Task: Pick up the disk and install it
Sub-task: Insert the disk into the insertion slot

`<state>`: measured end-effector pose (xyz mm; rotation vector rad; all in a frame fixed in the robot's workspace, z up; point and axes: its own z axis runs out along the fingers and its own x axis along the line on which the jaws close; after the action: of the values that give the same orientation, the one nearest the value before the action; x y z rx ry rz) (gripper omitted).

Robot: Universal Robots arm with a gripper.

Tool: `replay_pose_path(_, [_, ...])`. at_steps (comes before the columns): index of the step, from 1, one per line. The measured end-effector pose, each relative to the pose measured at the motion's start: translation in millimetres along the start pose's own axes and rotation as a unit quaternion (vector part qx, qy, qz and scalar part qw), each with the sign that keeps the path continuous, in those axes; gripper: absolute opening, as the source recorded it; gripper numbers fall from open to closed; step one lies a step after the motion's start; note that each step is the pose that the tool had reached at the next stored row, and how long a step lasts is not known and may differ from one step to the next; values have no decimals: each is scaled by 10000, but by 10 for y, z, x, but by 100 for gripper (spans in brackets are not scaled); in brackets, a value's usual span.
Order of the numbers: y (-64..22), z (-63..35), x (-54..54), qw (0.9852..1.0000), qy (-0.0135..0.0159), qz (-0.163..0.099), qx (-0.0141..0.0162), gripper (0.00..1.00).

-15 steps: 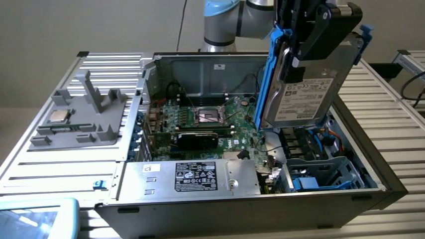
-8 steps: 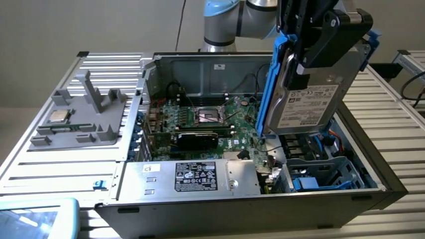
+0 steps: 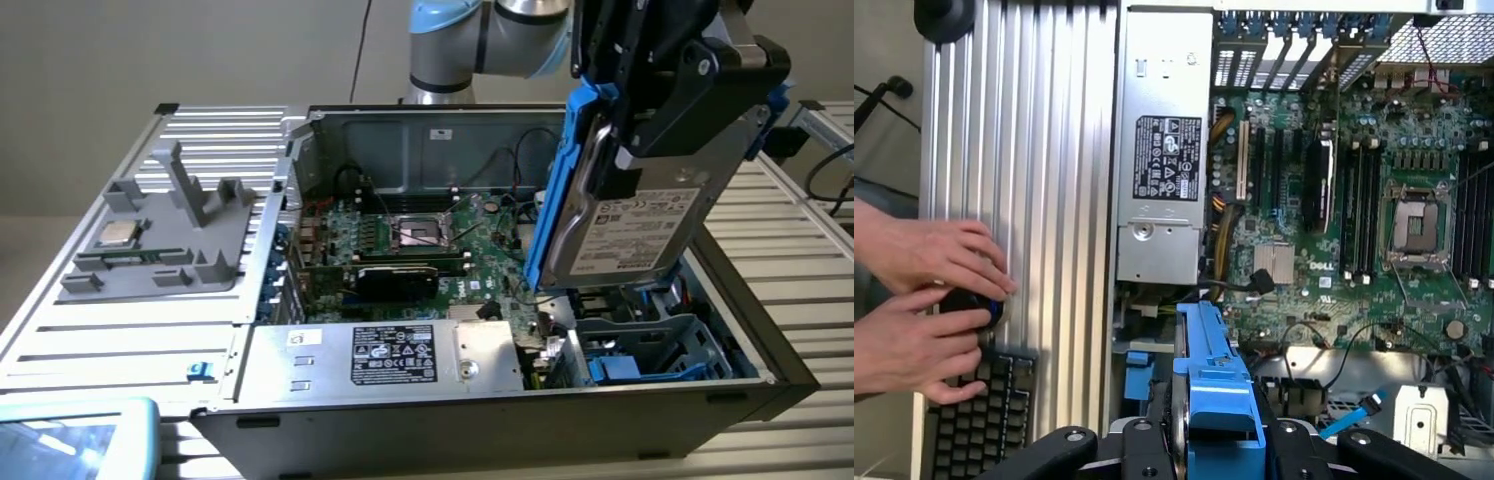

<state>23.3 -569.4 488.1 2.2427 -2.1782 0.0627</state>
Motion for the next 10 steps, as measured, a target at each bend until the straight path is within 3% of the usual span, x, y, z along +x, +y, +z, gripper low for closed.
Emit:
replay_pose_path(6, [-79,6,119,10000,0,0,-10,37])
replay_pose_path(10, [-177,14,162,10000,0,0,-11,37])
